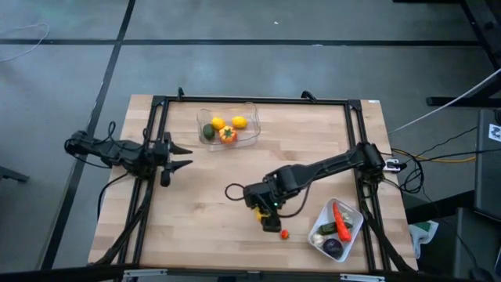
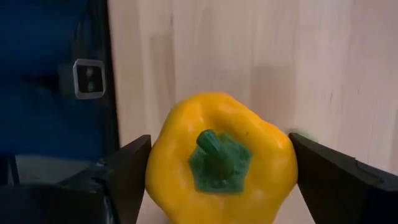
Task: Sort produce into baskets
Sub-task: Put the yellow bell pepper into the white bin
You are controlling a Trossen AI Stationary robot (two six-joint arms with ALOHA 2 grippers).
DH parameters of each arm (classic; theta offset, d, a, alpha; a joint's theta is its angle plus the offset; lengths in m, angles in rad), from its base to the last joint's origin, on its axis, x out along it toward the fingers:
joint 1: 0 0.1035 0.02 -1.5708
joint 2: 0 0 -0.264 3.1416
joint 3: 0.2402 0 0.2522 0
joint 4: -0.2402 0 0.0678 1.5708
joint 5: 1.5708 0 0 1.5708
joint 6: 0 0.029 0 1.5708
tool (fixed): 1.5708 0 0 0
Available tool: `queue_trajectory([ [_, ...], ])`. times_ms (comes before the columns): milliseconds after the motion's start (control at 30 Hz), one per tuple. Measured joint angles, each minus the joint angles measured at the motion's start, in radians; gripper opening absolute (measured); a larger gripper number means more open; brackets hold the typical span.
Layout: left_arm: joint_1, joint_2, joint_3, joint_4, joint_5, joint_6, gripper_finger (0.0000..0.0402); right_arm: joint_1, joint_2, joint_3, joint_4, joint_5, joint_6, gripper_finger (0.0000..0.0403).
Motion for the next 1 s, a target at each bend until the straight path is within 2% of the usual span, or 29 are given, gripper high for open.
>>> queue_trajectory([
  [100, 0.0, -0.044, -0.053, 0.039, 0.0, 0.001, 0.0155, 0.032, -0.002, 0.041, -0.085, 0.001, 0.018, 0.0336],
  [300, 0.0, -0.081, -0.135, 0.081, 0.0, -0.002, 0.0155, 0.127, -0.003, 0.049, -0.195, 0.01, 0.157, 0.0337],
  [433, 0.0, -0.081, -0.147, 0.083, 0.002, -0.002, 0.0155, 0.208, -0.003, 0.042, -0.266, 0.026, 0.281, 0.0337],
  [667, 0.0, -0.081, -0.147, 0.083, 0.003, 0.026, 0.0155, 0.353, -0.003, 0.042, -0.444, 0.125, 0.513, 0.0337],
  [800, 0.0, -0.081, -0.147, 0.083, 0.004, 0.012, 0.0155, 0.419, -0.003, 0.034, -0.434, 0.17, 0.584, 0.0337],
  [1000, 0.0, -0.081, -0.147, 0.082, 0.004, 0.002, 0.0155, 0.489, -0.003, -0.027, -0.435, 0.173, 0.669, 0.0337],
])
